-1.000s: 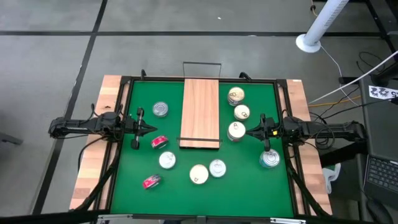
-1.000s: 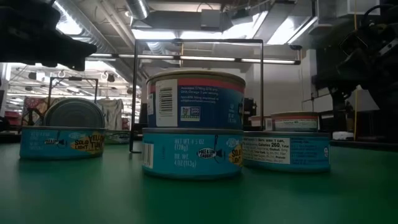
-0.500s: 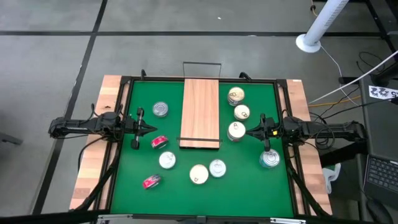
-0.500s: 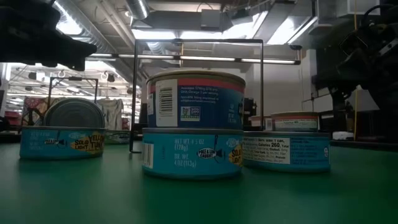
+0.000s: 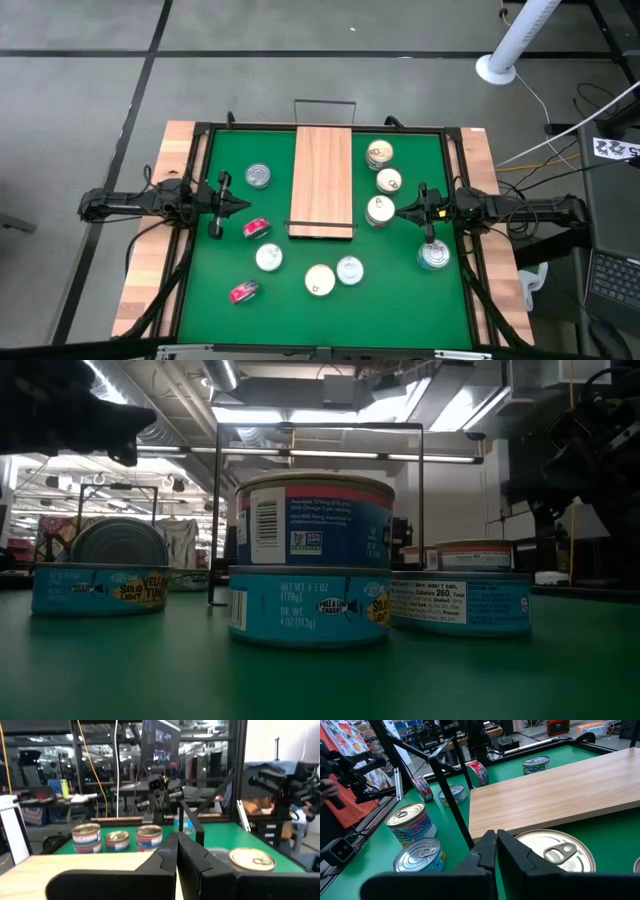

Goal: Stack canned seafood by type on shelf
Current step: Put the red tuna can on the shelf

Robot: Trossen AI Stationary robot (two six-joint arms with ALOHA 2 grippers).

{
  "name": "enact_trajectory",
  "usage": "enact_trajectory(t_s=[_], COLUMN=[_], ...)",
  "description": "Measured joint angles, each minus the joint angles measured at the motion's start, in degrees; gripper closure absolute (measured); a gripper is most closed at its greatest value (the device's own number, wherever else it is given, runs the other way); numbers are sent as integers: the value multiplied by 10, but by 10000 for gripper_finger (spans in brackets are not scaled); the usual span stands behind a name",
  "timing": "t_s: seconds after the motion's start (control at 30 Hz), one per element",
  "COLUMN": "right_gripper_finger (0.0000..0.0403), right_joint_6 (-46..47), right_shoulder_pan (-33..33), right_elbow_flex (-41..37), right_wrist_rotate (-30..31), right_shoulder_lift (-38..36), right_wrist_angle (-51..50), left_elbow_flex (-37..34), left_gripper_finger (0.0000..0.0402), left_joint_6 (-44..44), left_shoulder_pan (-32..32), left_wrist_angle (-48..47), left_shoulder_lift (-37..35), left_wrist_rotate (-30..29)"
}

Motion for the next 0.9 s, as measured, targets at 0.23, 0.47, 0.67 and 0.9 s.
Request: enact_trajectory(t_s=[0.23,0.47,0.67,0.9], right_gripper_finger=[384,384,384,384], right_joint_6=[0,26,36,37], right_shoulder_pan=[0,0,0,0], right_elbow_flex=[0,0,0,0], right_wrist_rotate=[0,0,0,0], right_shoulder_lift=[0,0,0,0], right_wrist_angle=[0,0,0,0], left_elbow_flex=[0,0,3,51], left_gripper_finger=[376,271,188,165], left_joint_6=[-62,-132,-132,-117], left_shoulder_pan=[0,0,-2,-3], left_wrist_angle=[29,30,59,55], left_shoulder_lift=[0,0,1,37], left_wrist_rotate=[-24,-91,-92,-94])
